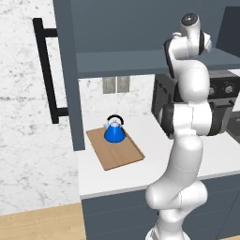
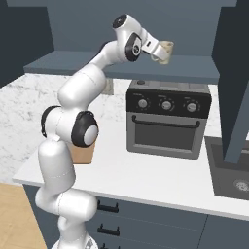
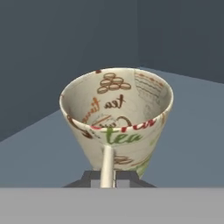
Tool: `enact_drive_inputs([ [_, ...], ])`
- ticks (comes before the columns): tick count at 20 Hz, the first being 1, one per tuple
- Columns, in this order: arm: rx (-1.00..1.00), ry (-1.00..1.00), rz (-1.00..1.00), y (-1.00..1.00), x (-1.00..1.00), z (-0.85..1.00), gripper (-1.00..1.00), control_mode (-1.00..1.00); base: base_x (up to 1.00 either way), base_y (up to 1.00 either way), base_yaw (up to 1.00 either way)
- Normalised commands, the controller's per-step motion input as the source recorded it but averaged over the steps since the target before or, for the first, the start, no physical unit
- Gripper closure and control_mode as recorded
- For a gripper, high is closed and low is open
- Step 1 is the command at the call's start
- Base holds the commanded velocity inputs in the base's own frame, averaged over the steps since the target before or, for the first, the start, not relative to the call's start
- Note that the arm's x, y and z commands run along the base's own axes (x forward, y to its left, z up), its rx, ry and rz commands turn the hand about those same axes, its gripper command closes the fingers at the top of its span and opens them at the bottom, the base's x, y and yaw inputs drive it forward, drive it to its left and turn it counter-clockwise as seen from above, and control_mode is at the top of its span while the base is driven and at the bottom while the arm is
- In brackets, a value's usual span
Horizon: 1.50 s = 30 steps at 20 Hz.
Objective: Pick the kettle from the counter and place it on the tray. Then pick the mug from the cabinet and place it on the tray. Then close the cabinet doors.
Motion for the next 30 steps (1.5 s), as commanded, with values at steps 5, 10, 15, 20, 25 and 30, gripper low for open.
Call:
enact_drive_inputs([
  [5,0.0,-0.06,-0.01,-0.06,-0.26,0.0,1.0,-1.0,0.0,0.0,0.0],
  [10,0.0,-0.02,0.02,0.01,-0.72,0.02,1.0,-1.0,0.0,0.0,0.0],
  [15,0.0,0.0,0.11,0.15,-0.88,0.05,1.0,-1.0,0.0,0.0,0.0],
  [20,0.0,0.0,0.33,0.32,-0.92,0.0,1.0,-1.0,0.0,0.0,0.0],
  [25,0.0,0.0,0.49,0.41,-0.92,-0.01,1.0,-1.0,0.0,0.0,0.0],
  [30,-0.01,0.0,0.5,0.53,-0.88,-0.03,1.0,-1.0,0.0,0.0,0.0],
])
